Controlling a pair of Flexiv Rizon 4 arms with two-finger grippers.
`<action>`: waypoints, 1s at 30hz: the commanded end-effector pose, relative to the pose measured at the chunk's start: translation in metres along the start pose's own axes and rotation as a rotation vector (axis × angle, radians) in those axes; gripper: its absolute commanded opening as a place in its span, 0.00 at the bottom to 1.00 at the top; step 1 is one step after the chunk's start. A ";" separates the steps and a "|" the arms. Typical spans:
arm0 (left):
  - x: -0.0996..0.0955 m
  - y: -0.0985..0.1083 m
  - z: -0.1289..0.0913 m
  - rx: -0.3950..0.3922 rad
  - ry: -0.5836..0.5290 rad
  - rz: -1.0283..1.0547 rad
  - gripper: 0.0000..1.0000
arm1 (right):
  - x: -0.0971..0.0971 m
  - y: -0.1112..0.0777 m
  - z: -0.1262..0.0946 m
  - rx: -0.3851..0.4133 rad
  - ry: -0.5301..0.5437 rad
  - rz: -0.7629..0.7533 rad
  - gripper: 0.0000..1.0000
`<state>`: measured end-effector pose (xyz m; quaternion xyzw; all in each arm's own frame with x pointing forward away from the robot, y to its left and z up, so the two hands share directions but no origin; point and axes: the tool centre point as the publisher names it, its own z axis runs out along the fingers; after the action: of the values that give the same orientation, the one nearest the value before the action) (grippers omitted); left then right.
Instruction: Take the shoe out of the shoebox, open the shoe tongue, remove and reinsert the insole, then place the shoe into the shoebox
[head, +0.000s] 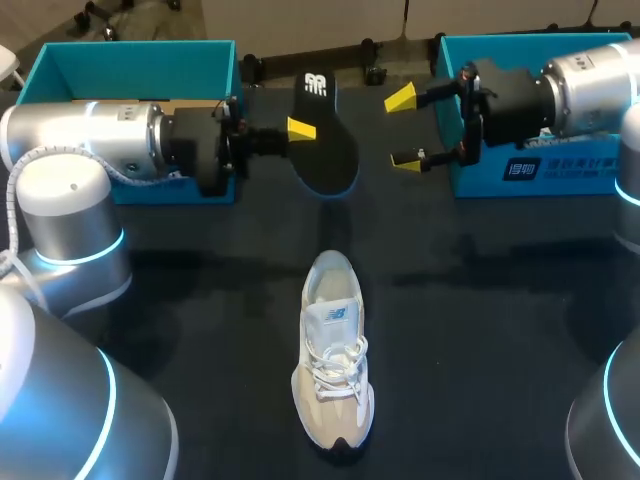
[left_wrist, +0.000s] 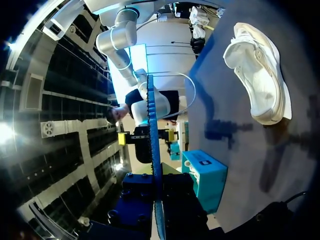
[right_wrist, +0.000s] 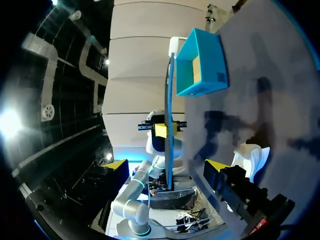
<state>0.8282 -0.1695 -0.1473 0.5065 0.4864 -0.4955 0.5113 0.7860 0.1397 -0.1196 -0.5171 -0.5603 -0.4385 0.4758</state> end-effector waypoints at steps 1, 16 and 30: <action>0.002 0.002 0.006 0.000 0.000 0.003 0.00 | -0.001 0.003 0.011 -0.007 0.007 -0.002 1.00; 0.002 0.002 0.006 0.000 0.000 0.003 0.00 | 0.000 0.002 0.051 0.017 -0.059 -0.035 0.45; 0.002 0.002 0.006 0.000 0.000 0.003 0.00 | -0.008 -0.005 0.076 0.030 -0.061 -0.055 0.38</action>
<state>0.8295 -0.1741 -0.1486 0.5072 0.4864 -0.4950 0.5110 0.7757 0.2062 -0.1369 -0.5070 -0.5959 -0.4260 0.4543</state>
